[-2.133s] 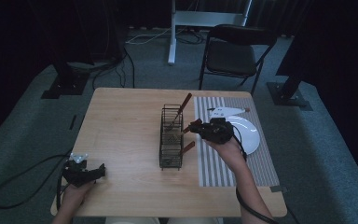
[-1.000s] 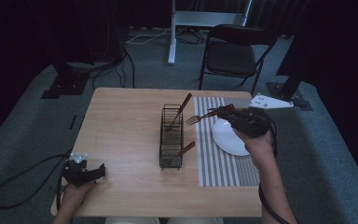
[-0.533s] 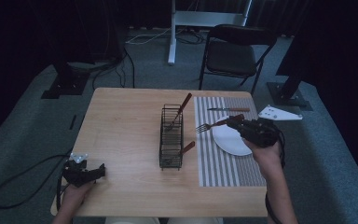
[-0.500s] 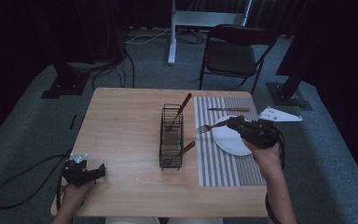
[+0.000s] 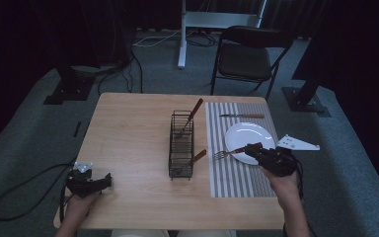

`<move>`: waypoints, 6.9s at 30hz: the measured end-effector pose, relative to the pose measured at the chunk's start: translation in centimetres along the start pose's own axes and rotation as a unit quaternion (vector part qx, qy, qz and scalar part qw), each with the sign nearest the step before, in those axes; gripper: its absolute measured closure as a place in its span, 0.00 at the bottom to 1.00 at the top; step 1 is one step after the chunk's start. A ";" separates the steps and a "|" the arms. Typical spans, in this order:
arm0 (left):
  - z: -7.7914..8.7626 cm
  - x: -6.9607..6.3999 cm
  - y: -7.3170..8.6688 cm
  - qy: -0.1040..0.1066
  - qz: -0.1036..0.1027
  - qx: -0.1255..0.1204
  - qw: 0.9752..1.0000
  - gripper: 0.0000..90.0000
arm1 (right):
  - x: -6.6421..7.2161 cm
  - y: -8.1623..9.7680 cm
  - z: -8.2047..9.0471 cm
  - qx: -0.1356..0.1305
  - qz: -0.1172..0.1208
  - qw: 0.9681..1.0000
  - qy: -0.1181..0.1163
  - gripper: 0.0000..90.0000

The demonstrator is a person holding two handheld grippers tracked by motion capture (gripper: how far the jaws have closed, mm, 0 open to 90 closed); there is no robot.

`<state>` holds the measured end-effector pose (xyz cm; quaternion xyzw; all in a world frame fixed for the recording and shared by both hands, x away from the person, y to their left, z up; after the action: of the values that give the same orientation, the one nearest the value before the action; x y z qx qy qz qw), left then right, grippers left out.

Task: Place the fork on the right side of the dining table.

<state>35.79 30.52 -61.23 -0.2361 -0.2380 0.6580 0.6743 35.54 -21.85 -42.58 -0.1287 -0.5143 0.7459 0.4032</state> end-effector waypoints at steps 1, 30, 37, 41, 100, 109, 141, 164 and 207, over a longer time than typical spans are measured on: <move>0.0 0.0 0.0 0.000 0.000 0.000 1.000 0.00 | 0.0 0.0 0.0 0.000 0.000 1.000 0.000 0.90; 0.0 0.0 0.0 0.000 0.001 -0.001 1.000 0.00 | -3.5 8.6 2.5 0.025 -0.086 0.995 0.039 0.90; 0.0 0.0 0.0 0.000 0.001 -0.001 1.000 0.00 | -4.0 9.2 2.7 0.021 -0.102 0.994 0.038 0.90; 0.0 0.0 0.0 0.000 0.001 0.000 1.000 0.00 | -4.5 9.7 2.9 0.013 -0.118 0.992 0.032 0.90; 0.0 0.0 0.0 -0.001 0.001 0.000 1.000 0.00 | -11.4 17.6 0.3 0.092 -0.159 0.970 0.161 0.47; 0.0 0.0 0.0 -0.001 0.001 0.000 1.000 0.00 | -10.7 17.9 0.4 0.089 -0.153 0.958 0.226 0.27; 0.0 0.0 0.0 -0.001 0.002 0.000 1.000 0.00 | -5.1 16.0 -6.3 0.116 -0.086 0.950 0.276 0.14; 0.0 0.0 0.0 -0.001 0.001 0.000 1.000 0.00 | -6.5 15.6 -5.4 0.099 -0.095 0.945 0.296 0.14; 0.0 0.0 0.0 -0.001 0.002 0.000 1.000 0.00 | -8.1 20.1 1.0 0.099 -0.114 0.932 0.328 0.14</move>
<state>35.73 30.52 -61.22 -0.2361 -0.2381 0.6591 0.6731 30.71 -31.39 -61.43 -0.2661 -0.2877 0.6584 0.6426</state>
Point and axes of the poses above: each handheld gripper's, and its own axes: z roughly backward along the jaws, y roughly out of its underside, x roughly to its left, the point moved 9 cm from there along -z, roughly forward along the jaws, and after that the axes turned 4 degrees about x, right-handed, at the moved point
